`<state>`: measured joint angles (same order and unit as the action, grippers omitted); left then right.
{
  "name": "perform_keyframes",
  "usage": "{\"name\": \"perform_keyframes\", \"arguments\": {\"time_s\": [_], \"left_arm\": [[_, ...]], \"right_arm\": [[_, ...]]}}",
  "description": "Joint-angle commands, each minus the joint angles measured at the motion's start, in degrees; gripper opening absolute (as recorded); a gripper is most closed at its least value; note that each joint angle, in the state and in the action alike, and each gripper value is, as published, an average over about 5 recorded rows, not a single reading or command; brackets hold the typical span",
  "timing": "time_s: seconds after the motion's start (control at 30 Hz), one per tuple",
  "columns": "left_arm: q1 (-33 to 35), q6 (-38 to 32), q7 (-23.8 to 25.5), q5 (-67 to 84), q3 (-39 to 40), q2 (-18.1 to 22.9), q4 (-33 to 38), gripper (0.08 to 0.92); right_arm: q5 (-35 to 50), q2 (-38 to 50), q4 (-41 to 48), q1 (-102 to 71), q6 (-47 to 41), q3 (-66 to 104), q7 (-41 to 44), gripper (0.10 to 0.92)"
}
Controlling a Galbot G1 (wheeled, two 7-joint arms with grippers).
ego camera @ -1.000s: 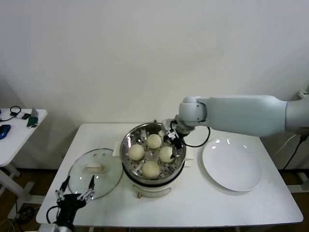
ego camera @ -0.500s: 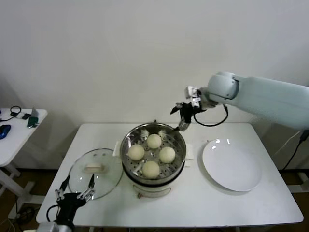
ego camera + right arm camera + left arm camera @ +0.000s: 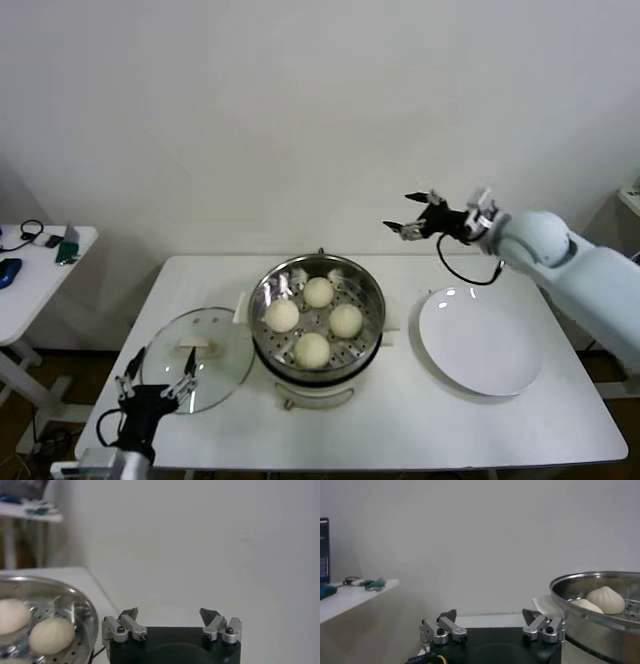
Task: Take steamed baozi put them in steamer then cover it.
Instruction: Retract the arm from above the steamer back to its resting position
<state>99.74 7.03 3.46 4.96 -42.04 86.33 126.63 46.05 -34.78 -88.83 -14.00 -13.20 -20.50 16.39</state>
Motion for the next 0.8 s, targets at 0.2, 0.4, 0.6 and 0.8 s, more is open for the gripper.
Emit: {"name": "perform_keyframes", "arguments": {"time_s": [0.2,0.4,0.6,0.8], "left_arm": [[-4.28,-7.50,-3.00,-8.52,0.97,-4.92,-5.05,0.823],[-2.43,-10.48,-7.31,-20.87,0.76,-9.31,-8.99,0.823],[-1.47,-9.85,-14.86,-38.85,0.24,-12.02,-11.15,0.823],[-3.52,-8.16,-20.44,-64.57,0.56,-11.62,-17.18,0.823]], "right_arm": [[-7.51,-14.97,-8.37,-73.32,18.89,69.05,-6.38,0.823],[-11.35,-21.71,-9.23,-79.64,25.70,68.52,-6.04,0.823],[-11.93,-26.69,-8.79,-82.13,30.57,64.57,-6.88,0.823],[-11.75,-29.60,-7.73,-81.98,34.91,60.77,-7.58,0.823]]}}
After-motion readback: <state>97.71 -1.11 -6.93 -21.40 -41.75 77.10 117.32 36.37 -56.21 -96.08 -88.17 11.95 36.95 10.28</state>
